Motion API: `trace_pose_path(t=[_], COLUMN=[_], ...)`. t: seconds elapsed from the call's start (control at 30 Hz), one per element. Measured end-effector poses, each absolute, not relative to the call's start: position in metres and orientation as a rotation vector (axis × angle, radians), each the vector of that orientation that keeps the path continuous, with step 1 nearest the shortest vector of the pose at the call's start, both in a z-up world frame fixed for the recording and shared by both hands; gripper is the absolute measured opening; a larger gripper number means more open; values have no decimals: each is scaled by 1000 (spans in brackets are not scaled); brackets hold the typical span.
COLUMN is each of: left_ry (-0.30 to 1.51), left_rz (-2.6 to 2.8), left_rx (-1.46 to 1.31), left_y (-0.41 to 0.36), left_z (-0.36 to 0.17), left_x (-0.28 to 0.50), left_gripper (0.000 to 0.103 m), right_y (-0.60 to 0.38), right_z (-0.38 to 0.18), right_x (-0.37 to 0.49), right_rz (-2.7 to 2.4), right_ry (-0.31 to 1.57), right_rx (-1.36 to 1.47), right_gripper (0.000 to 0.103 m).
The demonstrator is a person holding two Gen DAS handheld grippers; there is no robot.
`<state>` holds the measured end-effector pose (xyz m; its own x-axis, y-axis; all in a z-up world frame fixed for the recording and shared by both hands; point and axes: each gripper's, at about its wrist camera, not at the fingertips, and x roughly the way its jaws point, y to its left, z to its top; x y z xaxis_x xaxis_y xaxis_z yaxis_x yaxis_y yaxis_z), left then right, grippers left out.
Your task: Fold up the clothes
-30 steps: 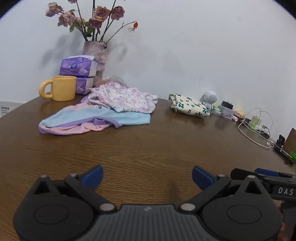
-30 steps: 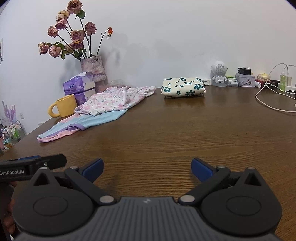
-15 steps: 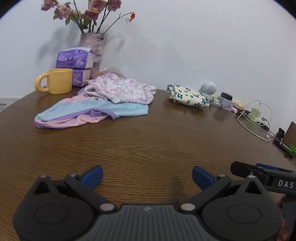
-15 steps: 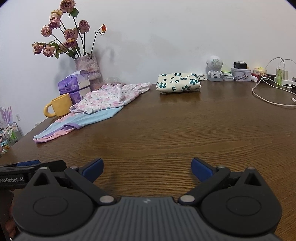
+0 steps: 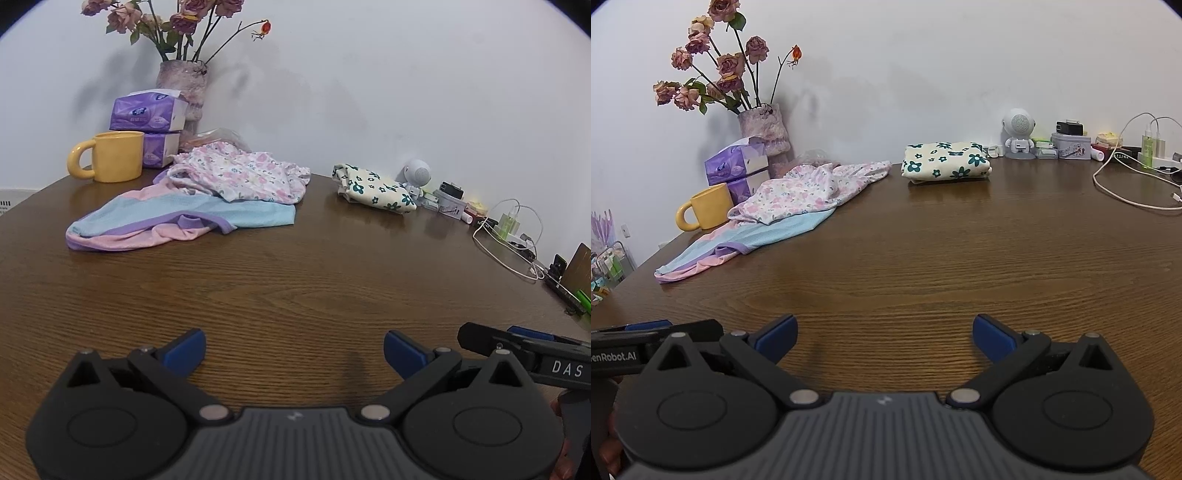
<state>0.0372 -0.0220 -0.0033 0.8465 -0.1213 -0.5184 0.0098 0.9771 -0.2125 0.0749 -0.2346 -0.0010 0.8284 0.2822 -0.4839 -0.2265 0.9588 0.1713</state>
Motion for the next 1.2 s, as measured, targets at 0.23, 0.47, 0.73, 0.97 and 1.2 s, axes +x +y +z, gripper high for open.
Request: trace_pose_path(t=[0.23, 0.47, 0.73, 0.97, 1.2], left_ry=[558, 561, 564, 566, 565], left_rz=[-70, -74, -77, -85, -87], left_rx=[-206, -203, -198, -194, -196], left_y=[-22, -22, -23, -22, -22], left_z=[-3, -4, -4, -4, -4], left_x=[38, 38, 39, 39, 39], left_gripper=[103, 103, 103, 103, 103], right_y=[-234, -234, -234, -234, -233], right_z=[-1, -1, -2, -2, -2], right_x=[76, 76, 75, 77, 75], right_rz=[270, 269, 269, 266, 266], right_ry=[531, 531, 532, 537, 536], right_rx=[106, 105, 107, 105, 107], right_gripper=[103, 103, 103, 103, 103])
